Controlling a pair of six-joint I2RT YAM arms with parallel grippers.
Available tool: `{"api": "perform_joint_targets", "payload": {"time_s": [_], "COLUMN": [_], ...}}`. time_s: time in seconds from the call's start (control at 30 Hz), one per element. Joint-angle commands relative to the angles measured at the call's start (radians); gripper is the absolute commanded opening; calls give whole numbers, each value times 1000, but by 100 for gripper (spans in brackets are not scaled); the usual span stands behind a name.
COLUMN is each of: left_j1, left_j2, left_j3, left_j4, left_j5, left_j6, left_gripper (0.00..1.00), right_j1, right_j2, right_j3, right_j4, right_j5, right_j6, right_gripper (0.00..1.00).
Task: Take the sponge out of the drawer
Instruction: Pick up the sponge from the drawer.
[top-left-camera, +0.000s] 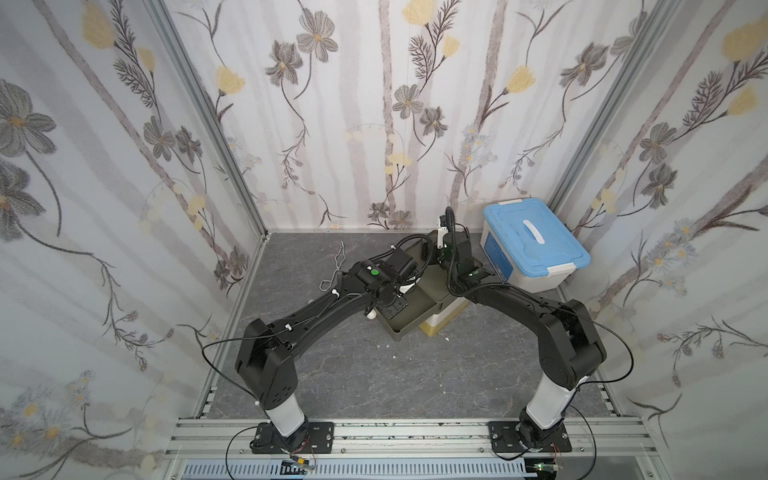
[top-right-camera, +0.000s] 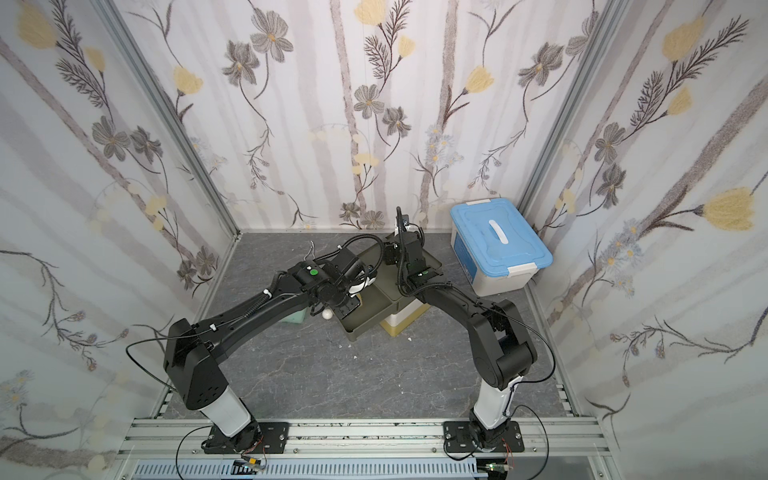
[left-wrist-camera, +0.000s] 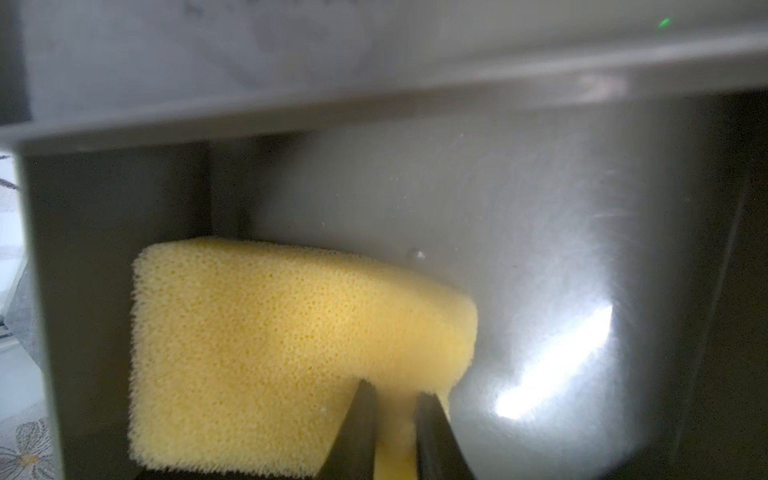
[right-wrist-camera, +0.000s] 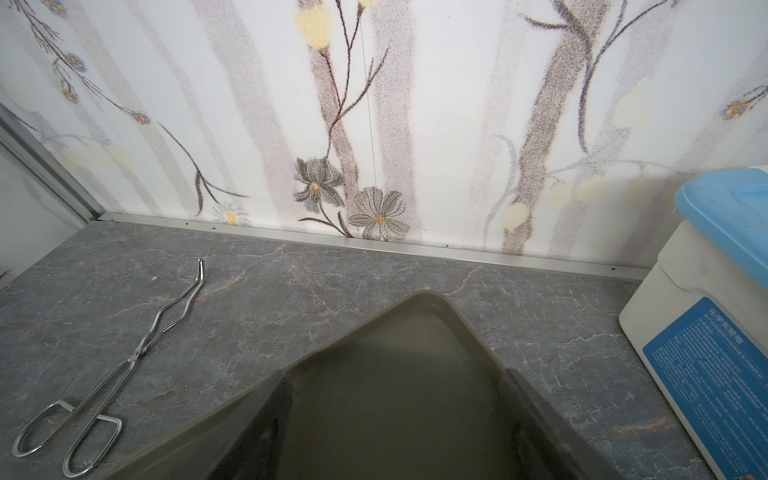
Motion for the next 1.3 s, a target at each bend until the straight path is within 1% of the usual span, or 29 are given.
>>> {"api": "perform_joint_targets", "payload": {"time_s": [0.0,0.07,0.1,0.3,0.47,0.63,0.8,0.83,0.9,1.0,1.03,1.13,1.27], "left_j1": [1,0,1,1,2,1,3,5,23,70,84,124,151], "left_j2": [-13,-39,-54,-135,-172,-258,-329,-345,-383,-425,-462,-515,-542], "left_j3": [-15,-27,-34,-43,-2,-3,27,15,-40,-170,-215,-331,-416], "left_j4": [28,51,64,111,73,62,0,-7,-3,13,15,25,27], "left_j5": [-5,-5,-6,-26,-53,-114,-229,-255,-272,-268,-268,-259,-253], "left_j6": [7,4,1,-52,-126,-181,-255,-272,-314,-419,-461,-570,-649], "left_gripper": [10,2,0,0,0,0,0,0,0,0,0,0,0], "right_j1": [-3,-4,-3,-4,-4,-4,-6,-5,-6,-5,-6,-5,-6], "right_j2": [42,44,45,55,56,58,62,64,68,79,82,83,92], "right_j3": [-29,-27,-27,-17,-15,-13,-10,-9,-6,9,14,14,23], "right_j4": [-353,-353,-354,-356,-358,-357,-355,-353,-353,-359,-363,-359,-361], "right_j5": [-62,-62,-62,-65,-64,-67,-68,-69,-75,-79,-81,-89,-96], "right_j6": [127,126,125,123,122,121,121,121,120,115,113,109,107], "right_gripper": [79,79,79,79,79,79,79,79,79,79,79,79,79]}}
